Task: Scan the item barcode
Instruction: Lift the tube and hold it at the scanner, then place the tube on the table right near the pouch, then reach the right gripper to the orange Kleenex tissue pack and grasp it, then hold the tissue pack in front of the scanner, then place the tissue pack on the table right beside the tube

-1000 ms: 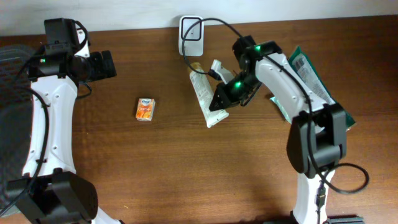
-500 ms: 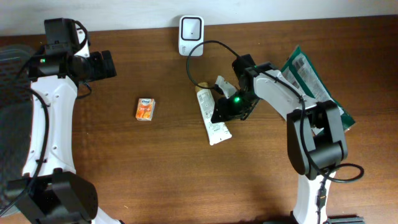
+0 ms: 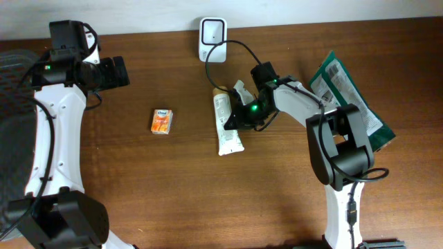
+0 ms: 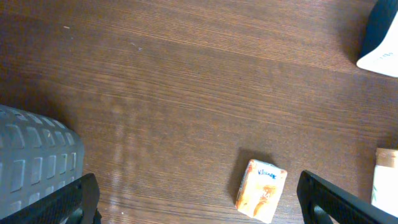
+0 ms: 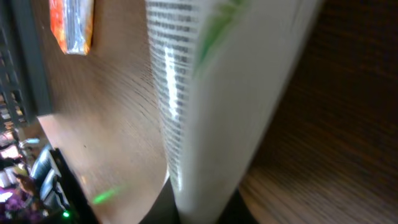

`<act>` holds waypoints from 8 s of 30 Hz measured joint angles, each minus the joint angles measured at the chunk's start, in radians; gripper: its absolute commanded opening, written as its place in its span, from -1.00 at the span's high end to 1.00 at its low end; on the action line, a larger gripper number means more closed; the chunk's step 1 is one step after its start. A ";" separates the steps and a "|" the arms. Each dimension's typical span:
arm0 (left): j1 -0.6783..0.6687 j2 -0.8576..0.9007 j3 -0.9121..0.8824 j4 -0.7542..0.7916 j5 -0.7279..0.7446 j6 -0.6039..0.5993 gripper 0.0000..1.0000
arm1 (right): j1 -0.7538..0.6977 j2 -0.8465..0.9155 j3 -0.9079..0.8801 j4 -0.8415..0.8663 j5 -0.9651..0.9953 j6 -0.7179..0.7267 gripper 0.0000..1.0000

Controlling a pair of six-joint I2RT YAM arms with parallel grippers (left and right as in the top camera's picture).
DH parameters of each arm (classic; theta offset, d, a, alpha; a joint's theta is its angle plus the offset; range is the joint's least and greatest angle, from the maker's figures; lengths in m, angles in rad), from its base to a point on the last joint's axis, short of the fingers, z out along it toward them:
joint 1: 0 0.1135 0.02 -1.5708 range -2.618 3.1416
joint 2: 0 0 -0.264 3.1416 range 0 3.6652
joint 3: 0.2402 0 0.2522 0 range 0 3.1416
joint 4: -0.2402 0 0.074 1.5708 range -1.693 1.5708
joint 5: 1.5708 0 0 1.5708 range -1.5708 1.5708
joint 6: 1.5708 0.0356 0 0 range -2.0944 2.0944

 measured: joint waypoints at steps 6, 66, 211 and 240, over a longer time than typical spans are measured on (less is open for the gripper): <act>0.000 0.000 0.000 0.000 0.000 0.000 -0.98 | 0.001 -0.110 -0.007 -0.078 -0.030 -0.019 0.92; -0.001 0.000 0.000 0.001 0.000 0.000 -0.98 | 0.222 0.083 0.590 -0.023 1.118 -0.299 0.92; -0.001 0.000 -0.001 0.000 0.000 0.000 -0.98 | 0.208 0.329 0.593 0.637 1.381 -0.812 0.91; -0.001 0.000 -0.001 -0.001 0.000 0.000 -0.98 | -0.052 -0.294 0.390 -0.720 0.882 0.114 0.92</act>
